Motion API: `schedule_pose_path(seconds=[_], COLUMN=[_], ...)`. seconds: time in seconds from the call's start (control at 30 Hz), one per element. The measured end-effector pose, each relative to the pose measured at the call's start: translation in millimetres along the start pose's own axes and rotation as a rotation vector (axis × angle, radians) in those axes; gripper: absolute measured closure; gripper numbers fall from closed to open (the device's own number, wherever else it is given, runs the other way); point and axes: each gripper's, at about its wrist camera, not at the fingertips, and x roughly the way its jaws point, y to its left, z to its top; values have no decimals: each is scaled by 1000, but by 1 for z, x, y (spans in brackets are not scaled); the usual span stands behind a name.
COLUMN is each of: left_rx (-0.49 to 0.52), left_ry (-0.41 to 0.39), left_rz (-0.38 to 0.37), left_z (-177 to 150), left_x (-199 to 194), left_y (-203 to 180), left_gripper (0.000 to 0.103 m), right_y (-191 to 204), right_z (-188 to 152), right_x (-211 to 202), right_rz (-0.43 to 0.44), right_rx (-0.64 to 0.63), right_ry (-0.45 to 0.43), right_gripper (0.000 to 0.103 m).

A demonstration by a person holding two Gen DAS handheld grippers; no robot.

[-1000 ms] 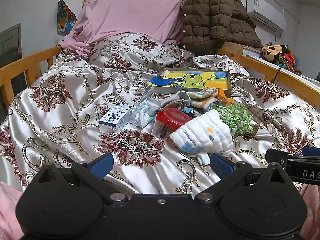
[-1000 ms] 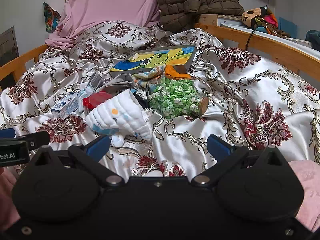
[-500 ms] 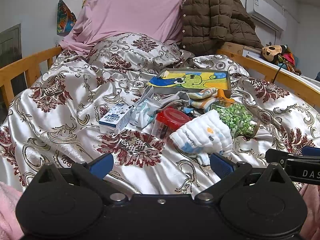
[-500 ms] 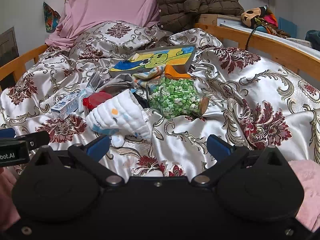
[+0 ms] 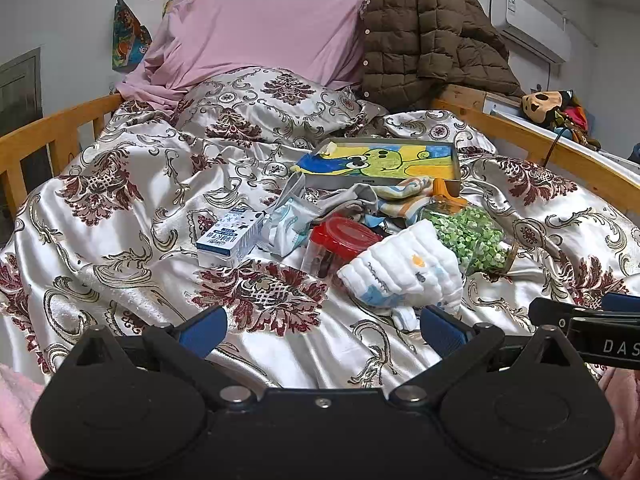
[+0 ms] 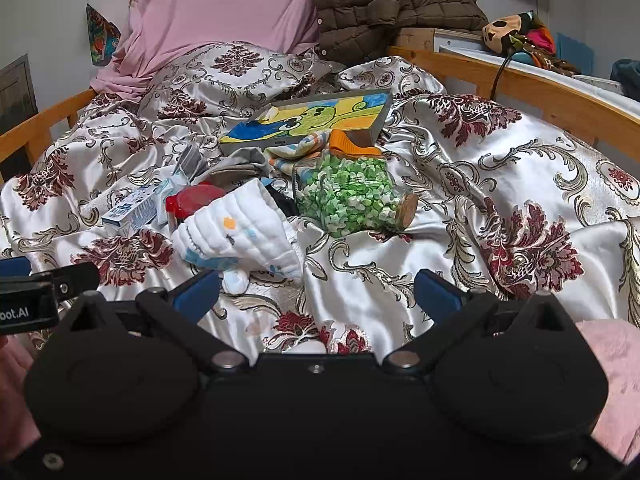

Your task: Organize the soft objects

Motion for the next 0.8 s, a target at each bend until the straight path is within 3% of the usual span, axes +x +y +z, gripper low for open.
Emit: schedule_pose_path(seconds=[0.8], left_rx=[2], left_ry=[-1], left_rz=[1], left_z=[-1], left_x=[0], left_y=[0], left_gripper=[1], right_y=[0], right_z=[-1], right_x=[-2], right_rz=[-1], right_rx=[9], right_ry=[-3], right_gripper=[1])
